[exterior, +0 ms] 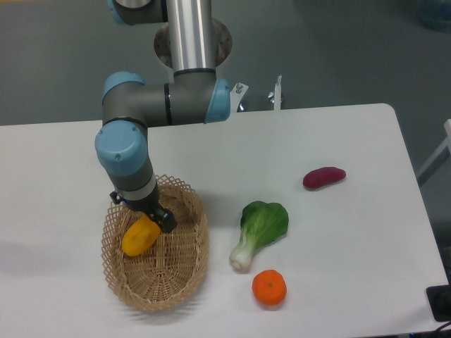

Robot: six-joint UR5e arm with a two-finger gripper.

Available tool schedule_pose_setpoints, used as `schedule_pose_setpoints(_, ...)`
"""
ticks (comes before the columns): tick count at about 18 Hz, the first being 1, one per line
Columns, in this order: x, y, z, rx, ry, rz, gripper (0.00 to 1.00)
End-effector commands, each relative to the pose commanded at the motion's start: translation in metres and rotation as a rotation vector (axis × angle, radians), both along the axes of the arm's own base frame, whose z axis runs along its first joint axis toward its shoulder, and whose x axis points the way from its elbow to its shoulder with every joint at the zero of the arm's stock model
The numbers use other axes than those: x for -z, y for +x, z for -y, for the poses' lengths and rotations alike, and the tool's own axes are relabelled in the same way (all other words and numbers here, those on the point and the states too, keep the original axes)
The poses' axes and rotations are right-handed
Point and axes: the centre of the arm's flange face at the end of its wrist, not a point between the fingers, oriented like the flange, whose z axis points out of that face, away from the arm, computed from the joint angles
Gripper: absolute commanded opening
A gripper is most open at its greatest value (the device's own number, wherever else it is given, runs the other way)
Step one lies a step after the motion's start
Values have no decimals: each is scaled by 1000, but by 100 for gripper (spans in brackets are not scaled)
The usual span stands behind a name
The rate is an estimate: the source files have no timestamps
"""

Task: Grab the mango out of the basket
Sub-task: 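Lower the gripper onto the yellow mango and close on it, then lift the yellow mango out of the basket toward the bok choy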

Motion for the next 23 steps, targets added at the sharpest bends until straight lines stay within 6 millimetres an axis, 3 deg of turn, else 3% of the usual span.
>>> schedule_pose_setpoints(11,13,4,-2,-2,-6,-21,100)
schedule_pose_setpoints(12,13,4,-2,-2,-5,-21,97)
schedule_pose_setpoints(14,12,4,-2,-2,-5,-21,77)
schedule_pose_setpoints(18,11,3,-3,-4,-1,-23,53)
schedule_pose_setpoints(20,9,3,-4,-7,2,-25,48)
schedule_pose_setpoints(23,1,1,-8,-7,17,-32,47)
